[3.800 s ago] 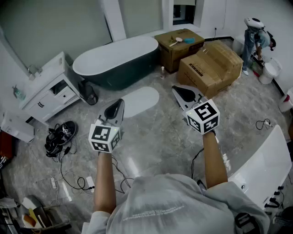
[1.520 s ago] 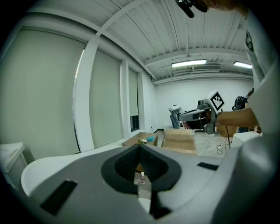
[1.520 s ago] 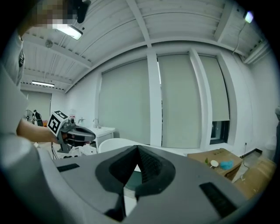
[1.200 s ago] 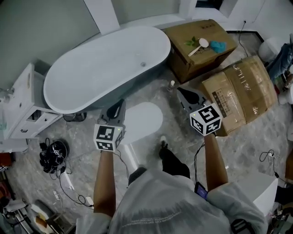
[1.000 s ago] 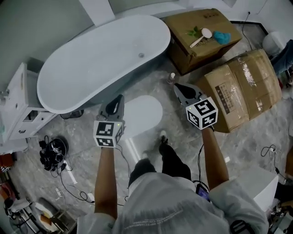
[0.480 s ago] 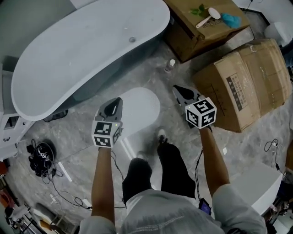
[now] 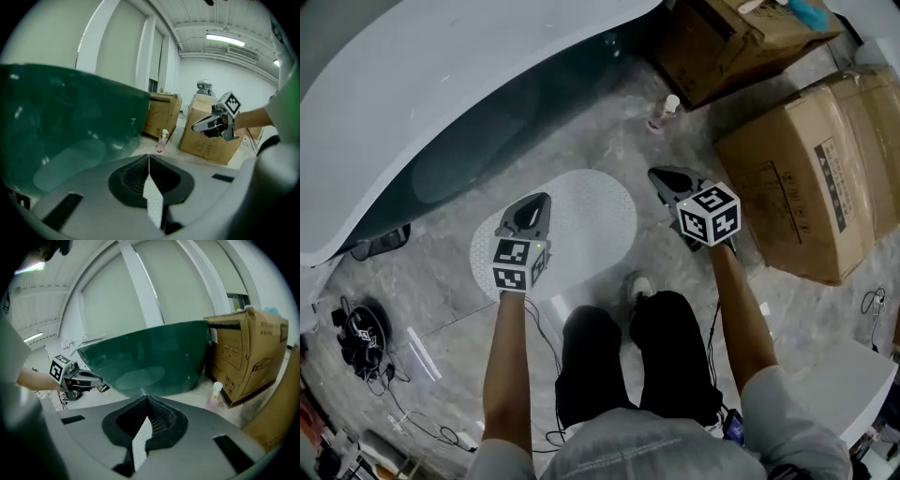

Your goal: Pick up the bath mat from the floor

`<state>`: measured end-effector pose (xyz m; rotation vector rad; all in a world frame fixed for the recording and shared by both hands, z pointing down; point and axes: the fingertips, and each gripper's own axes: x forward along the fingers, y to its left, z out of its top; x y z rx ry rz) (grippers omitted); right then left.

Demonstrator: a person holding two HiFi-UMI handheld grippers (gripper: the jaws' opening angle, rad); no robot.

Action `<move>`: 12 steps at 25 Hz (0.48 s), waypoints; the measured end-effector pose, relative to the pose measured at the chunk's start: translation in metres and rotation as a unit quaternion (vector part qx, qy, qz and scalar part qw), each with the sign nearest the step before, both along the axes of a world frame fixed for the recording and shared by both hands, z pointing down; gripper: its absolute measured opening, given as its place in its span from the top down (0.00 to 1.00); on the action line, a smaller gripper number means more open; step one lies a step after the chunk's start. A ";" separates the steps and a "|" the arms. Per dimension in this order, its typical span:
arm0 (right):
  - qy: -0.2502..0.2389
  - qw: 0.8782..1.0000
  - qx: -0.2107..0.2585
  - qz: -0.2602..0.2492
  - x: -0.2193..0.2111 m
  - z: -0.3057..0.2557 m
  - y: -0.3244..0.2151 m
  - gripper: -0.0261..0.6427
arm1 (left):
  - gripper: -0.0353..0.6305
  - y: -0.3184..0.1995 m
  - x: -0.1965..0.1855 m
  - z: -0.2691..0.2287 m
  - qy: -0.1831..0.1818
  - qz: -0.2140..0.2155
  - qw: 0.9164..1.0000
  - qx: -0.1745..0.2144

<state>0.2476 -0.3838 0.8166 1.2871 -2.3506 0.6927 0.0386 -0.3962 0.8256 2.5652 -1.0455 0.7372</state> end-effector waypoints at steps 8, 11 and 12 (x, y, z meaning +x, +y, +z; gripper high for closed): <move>0.018 0.999 -0.020 0.023 0.001 0.136 -0.005 0.95 | 0.92 -0.005 -0.012 0.128 0.001 -0.011 1.000 -0.018; 0.030 0.999 -0.033 0.020 0.002 0.180 -0.005 0.88 | 0.92 -0.006 -0.013 0.163 -0.004 -0.009 1.000 -0.023; 0.031 0.999 -0.040 0.017 0.001 0.195 -0.004 0.79 | 0.92 -0.005 -0.012 0.174 -0.006 -0.008 1.000 -0.024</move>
